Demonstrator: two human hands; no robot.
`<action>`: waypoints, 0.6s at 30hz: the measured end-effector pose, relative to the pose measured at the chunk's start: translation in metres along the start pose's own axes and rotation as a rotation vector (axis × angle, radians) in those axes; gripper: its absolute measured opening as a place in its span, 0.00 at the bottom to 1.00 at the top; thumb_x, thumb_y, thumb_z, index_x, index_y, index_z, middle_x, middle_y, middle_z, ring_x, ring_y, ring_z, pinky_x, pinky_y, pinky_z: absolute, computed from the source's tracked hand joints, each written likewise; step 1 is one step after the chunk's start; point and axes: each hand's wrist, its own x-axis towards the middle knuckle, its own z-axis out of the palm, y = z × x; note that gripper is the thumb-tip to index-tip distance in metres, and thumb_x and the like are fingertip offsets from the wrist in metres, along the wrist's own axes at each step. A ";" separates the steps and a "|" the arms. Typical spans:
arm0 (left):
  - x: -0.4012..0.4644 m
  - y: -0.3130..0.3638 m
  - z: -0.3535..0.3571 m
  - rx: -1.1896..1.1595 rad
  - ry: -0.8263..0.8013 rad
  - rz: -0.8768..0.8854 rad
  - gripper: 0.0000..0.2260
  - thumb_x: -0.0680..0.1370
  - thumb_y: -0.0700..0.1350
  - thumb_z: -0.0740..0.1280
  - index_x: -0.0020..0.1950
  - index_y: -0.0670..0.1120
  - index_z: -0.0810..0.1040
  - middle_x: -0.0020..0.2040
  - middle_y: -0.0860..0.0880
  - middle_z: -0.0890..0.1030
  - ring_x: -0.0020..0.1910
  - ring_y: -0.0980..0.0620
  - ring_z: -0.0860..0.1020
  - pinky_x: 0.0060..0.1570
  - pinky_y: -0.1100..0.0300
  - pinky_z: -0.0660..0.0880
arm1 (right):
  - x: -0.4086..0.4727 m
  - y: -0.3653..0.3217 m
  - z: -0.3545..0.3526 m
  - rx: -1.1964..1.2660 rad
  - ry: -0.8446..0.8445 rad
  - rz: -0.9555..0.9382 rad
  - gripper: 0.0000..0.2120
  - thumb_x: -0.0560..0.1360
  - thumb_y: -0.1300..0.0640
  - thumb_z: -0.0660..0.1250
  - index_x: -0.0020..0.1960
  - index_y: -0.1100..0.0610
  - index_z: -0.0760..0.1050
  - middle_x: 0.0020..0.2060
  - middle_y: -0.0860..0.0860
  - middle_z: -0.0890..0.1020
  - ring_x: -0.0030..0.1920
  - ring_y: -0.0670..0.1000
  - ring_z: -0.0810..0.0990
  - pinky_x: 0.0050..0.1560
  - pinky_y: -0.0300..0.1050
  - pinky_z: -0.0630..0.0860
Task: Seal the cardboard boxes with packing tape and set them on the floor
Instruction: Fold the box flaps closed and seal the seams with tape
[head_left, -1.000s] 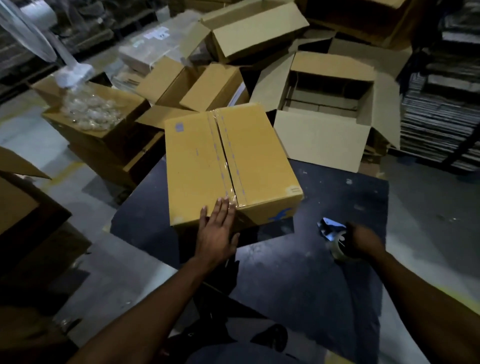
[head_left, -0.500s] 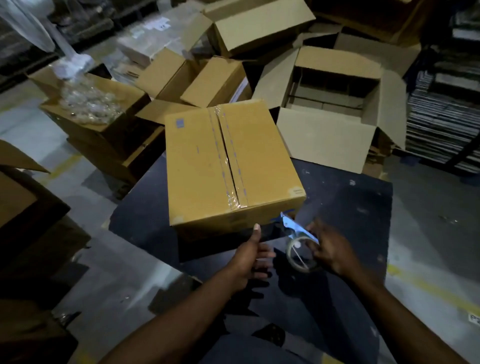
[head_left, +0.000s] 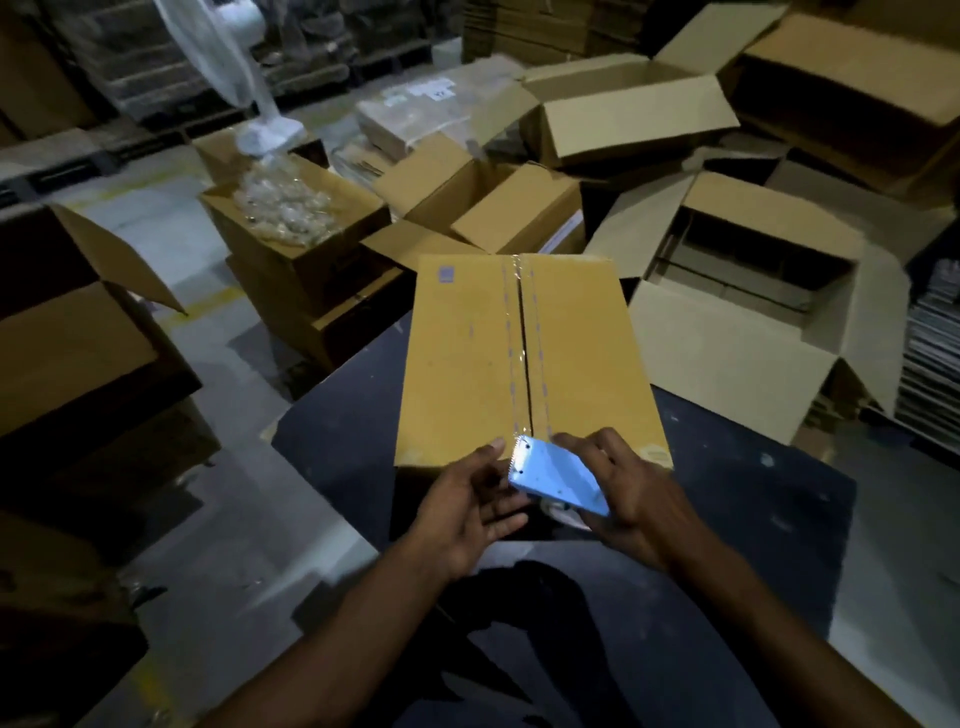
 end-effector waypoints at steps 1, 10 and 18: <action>-0.003 0.007 -0.004 -0.076 0.021 -0.007 0.11 0.78 0.54 0.71 0.45 0.47 0.83 0.42 0.49 0.85 0.42 0.49 0.82 0.49 0.53 0.76 | 0.013 -0.006 -0.007 0.033 -0.023 -0.033 0.37 0.74 0.36 0.70 0.77 0.37 0.56 0.60 0.47 0.70 0.46 0.57 0.80 0.35 0.49 0.76; 0.014 0.037 -0.077 -0.019 0.494 0.351 0.07 0.80 0.41 0.71 0.44 0.40 0.85 0.39 0.43 0.85 0.29 0.50 0.78 0.28 0.61 0.72 | 0.094 -0.060 -0.028 -0.151 -0.256 -0.311 0.27 0.78 0.34 0.64 0.75 0.29 0.61 0.60 0.46 0.69 0.46 0.54 0.77 0.43 0.52 0.77; 0.034 0.035 -0.136 0.123 0.497 0.275 0.11 0.84 0.48 0.67 0.49 0.40 0.79 0.35 0.45 0.81 0.29 0.51 0.78 0.25 0.63 0.70 | 0.099 -0.034 -0.027 -0.296 -0.358 -0.322 0.24 0.80 0.35 0.62 0.75 0.29 0.62 0.49 0.48 0.72 0.42 0.53 0.76 0.40 0.49 0.73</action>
